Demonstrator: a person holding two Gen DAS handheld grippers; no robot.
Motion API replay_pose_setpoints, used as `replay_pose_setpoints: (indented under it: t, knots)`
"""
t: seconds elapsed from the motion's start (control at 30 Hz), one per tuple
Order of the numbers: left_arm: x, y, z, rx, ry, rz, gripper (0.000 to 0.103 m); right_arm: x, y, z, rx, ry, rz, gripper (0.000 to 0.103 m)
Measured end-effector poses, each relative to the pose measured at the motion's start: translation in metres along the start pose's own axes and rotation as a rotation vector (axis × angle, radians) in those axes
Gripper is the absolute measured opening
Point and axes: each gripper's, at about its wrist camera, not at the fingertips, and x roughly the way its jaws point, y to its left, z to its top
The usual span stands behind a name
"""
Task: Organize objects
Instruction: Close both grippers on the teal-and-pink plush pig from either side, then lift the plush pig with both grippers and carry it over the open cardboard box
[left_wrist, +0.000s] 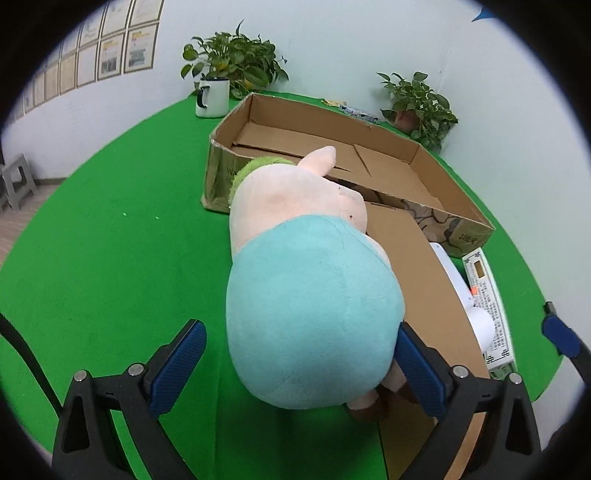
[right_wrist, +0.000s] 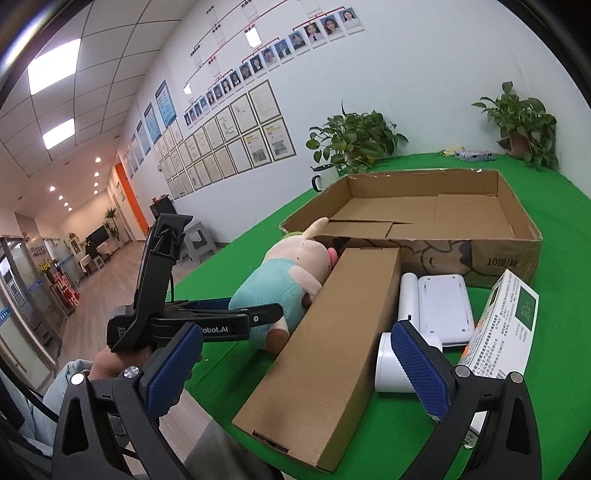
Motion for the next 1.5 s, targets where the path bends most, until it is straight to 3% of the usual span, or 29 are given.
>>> replay_pose_setpoints:
  t: [0.03, 0.17, 0.37, 0.57, 0.67, 0.8, 0.97, 1.17, 1.27, 1.5]
  knots:
    - [0.001, 0.003, -0.001, -0.014, 0.012, -0.051, 0.084, 0.003, -0.001, 0.0, 0.002, 0.01, -0.002, 0.103]
    - [-0.005, 0.005, -0.004, -0.021, 0.01, -0.084, 0.071, 0.018, 0.005, 0.006, -0.014, 0.046, -0.01, 0.103]
    - [-0.019, 0.013, -0.007, -0.031, 0.029, -0.119, 0.061, 0.044, 0.008, 0.022, 0.007, 0.101, 0.046, 0.103]
    - [-0.048, 0.026, -0.017, -0.031, 0.036, -0.106, 0.06, 0.082, 0.019, 0.045, 0.042, 0.185, 0.147, 0.103]
    - [-0.062, 0.032, -0.027, -0.008, 0.033, -0.065, 0.061, 0.111, 0.027, 0.053, 0.064, 0.257, 0.184, 0.103]
    - [-0.072, 0.039, -0.037, -0.01, 0.045, -0.064, 0.061, 0.163, 0.042, 0.058, 0.117, 0.385, 0.224, 0.103]
    - [-0.075, 0.05, -0.042, -0.044, 0.052, -0.077, 0.061, 0.222, 0.065, 0.054, 0.129, 0.528, 0.203, 0.103]
    - [-0.073, 0.058, -0.043, -0.067, 0.05, -0.096, 0.061, 0.268, 0.085, 0.046, 0.034, 0.625, 0.062, 0.097]
    - [-0.072, 0.06, -0.042, -0.071, 0.043, -0.1, 0.06, 0.284, 0.081, 0.042, 0.06, 0.641, 0.053, 0.094]
    - [-0.075, 0.053, -0.045, -0.038, 0.026, -0.088, 0.059, 0.297, 0.086, 0.042, 0.044, 0.569, 0.053, 0.081]
